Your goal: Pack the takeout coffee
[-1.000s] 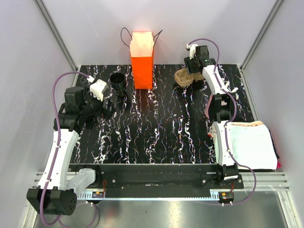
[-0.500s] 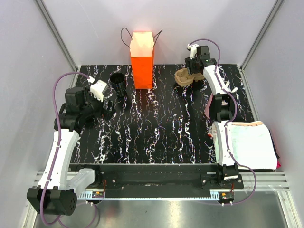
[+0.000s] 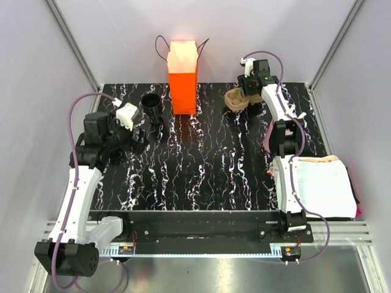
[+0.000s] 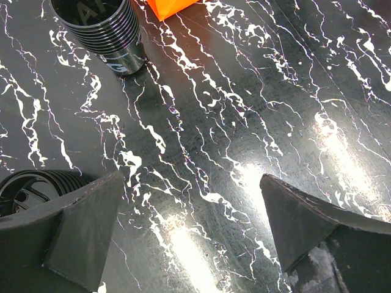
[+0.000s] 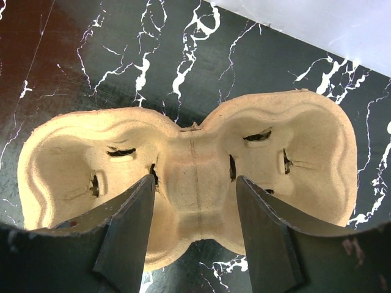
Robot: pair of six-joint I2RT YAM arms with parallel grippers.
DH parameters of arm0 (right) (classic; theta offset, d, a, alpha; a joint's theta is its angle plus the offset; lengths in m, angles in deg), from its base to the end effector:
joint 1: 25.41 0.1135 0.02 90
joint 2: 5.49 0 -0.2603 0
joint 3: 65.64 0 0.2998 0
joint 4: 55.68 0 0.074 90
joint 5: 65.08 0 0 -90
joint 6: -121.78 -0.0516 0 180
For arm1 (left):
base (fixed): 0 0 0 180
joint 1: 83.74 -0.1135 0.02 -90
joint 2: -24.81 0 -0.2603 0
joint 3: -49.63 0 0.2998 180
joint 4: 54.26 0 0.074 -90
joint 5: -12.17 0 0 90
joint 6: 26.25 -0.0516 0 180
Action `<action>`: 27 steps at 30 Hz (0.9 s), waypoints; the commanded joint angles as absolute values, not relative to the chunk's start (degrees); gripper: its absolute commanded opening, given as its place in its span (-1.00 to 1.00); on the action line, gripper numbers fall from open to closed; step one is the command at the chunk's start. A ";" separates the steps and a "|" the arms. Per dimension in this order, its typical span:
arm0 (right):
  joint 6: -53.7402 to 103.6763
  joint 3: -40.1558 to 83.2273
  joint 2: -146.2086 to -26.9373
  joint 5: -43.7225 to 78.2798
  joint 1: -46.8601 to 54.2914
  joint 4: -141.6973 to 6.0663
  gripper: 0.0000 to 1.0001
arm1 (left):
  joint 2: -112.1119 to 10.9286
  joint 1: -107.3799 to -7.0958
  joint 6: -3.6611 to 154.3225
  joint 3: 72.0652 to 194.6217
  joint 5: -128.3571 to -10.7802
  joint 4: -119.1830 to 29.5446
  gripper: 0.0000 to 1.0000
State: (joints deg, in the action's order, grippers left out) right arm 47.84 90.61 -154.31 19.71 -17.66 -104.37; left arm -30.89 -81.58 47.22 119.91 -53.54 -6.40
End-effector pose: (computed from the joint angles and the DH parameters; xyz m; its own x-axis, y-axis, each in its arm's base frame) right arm 0.6278 0.0902 0.2043 -0.5721 -0.3559 -0.7390 -0.3748 0.9148 -0.1504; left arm 0.2637 -0.0312 0.3376 -0.4181 0.2753 -0.8657 0.5184 0.8549 0.0215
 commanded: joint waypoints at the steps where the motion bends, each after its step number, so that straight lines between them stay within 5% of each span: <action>1: 47.87 90.66 -154.03 18.59 -17.94 -103.78 0.24 | -30.64 -81.98 47.40 119.89 -51.81 -8.88 0.98; 27: 47.87 90.83 -154.99 18.77 -18.03 -103.87 0.12 | -30.64 -81.98 47.40 119.89 -51.90 -8.88 0.98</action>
State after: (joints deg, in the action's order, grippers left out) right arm 47.86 90.61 -154.52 19.31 -17.66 -104.39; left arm -30.89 -81.67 47.22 119.91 -53.54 -6.40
